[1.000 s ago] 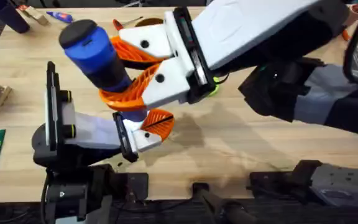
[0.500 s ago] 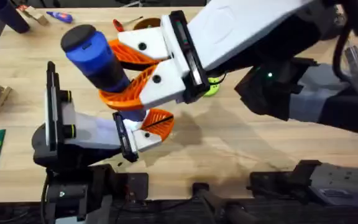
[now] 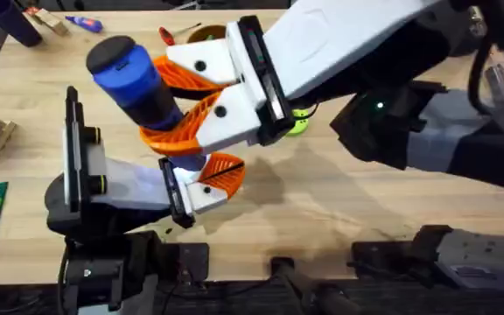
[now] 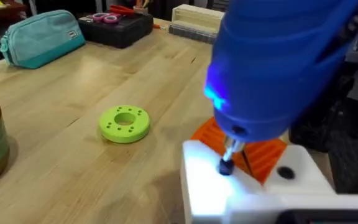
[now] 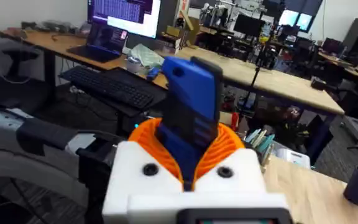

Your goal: Pick up the gripper from the table and insert it into the empty holder that is missing its gripper. Then pick up a screw, insert it into the mounting hole, and use the screwdriver to tighten it. Finally, clean up the table by picking up the vegetable and placing it into the bucket.

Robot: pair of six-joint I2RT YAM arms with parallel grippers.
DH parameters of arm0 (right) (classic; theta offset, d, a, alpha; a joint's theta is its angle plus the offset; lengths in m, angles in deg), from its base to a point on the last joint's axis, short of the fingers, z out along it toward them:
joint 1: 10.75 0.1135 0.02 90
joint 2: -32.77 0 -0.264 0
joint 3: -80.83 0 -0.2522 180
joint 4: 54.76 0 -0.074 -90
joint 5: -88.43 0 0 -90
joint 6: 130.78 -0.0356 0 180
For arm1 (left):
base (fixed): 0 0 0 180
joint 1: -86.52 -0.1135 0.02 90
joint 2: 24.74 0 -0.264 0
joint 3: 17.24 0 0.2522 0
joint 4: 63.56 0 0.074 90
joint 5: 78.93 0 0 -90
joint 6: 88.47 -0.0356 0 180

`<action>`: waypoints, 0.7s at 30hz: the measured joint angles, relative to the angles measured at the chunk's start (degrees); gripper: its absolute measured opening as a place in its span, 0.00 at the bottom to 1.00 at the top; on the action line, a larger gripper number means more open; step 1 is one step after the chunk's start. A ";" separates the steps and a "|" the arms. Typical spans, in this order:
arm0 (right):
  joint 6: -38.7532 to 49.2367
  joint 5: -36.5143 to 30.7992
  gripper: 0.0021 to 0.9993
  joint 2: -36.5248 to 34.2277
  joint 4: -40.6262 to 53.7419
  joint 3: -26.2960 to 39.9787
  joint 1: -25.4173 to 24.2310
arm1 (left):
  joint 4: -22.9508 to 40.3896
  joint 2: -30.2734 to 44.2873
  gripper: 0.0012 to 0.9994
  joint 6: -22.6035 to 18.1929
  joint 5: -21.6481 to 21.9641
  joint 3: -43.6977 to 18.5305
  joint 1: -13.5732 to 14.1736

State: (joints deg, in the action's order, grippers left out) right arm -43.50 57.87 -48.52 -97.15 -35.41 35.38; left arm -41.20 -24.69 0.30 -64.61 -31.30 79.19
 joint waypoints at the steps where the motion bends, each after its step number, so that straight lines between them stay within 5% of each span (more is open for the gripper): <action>1: 0.00 0.00 0.04 0.00 0.01 0.00 0.02 | 0.00 0.00 0.01 0.00 0.00 0.00 0.00; 21: 0.00 -0.03 0.04 -0.01 1.03 0.14 0.48 | 0.00 0.00 0.01 0.00 -0.02 0.00 0.00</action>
State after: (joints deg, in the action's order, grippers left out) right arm -43.50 57.84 -48.53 -96.12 -35.27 35.86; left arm -41.20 -24.69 0.30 -64.63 -31.30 79.19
